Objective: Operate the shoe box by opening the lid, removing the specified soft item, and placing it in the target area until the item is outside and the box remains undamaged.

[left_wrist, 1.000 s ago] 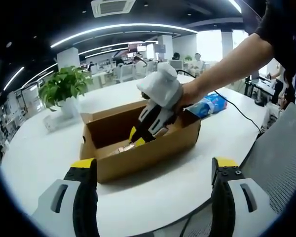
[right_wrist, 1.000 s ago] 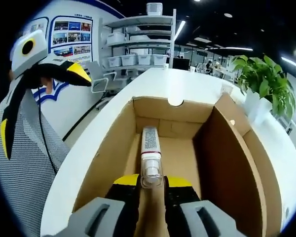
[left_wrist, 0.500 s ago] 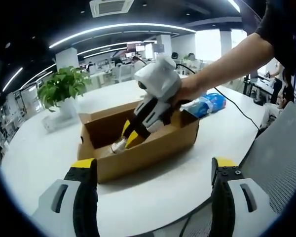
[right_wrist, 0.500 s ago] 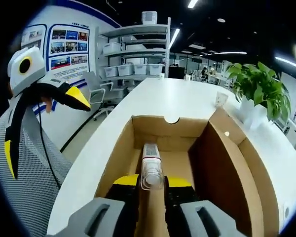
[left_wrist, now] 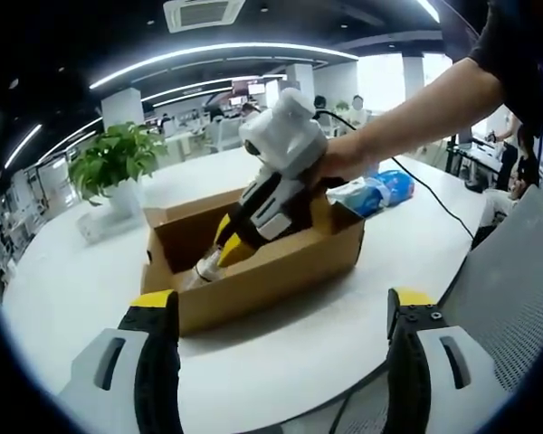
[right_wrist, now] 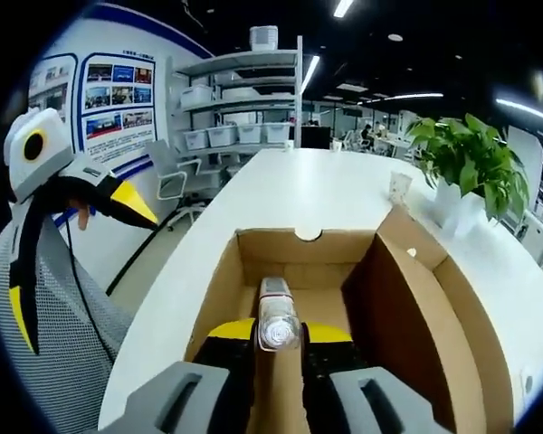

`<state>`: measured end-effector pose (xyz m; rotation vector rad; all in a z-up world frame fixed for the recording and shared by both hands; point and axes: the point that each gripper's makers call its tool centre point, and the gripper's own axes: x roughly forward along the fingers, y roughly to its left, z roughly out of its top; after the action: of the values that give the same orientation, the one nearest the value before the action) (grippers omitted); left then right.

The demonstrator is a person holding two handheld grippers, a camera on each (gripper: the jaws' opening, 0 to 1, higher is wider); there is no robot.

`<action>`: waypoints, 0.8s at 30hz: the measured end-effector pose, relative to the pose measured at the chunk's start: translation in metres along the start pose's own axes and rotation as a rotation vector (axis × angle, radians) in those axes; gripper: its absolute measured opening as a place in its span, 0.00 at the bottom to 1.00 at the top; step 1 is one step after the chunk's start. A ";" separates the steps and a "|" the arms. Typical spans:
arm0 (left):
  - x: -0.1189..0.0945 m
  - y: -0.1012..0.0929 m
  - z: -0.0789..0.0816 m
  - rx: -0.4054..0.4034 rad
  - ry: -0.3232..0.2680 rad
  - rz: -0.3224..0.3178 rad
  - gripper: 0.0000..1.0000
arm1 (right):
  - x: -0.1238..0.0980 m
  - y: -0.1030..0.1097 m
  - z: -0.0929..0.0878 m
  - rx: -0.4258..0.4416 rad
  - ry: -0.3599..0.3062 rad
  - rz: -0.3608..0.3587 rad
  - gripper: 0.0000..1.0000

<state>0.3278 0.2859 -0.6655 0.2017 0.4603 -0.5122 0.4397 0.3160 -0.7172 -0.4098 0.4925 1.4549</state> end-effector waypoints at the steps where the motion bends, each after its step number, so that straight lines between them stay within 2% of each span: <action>1: 0.000 0.000 0.000 -0.001 -0.001 0.002 0.95 | 0.000 -0.001 0.000 0.004 0.003 -0.005 0.14; 10: -0.001 0.001 0.001 -0.004 -0.005 0.007 0.95 | -0.007 -0.001 0.004 0.048 0.011 -0.014 0.12; 21: -0.001 0.000 0.002 0.002 -0.010 0.009 0.95 | -0.021 0.006 0.002 0.054 0.055 0.008 0.12; 24: -0.001 0.000 0.003 0.003 -0.012 0.009 0.95 | -0.026 0.006 0.001 0.034 0.075 0.004 0.12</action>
<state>0.3280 0.2858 -0.6626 0.2038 0.4466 -0.5051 0.4329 0.2951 -0.7021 -0.4381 0.5775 1.4370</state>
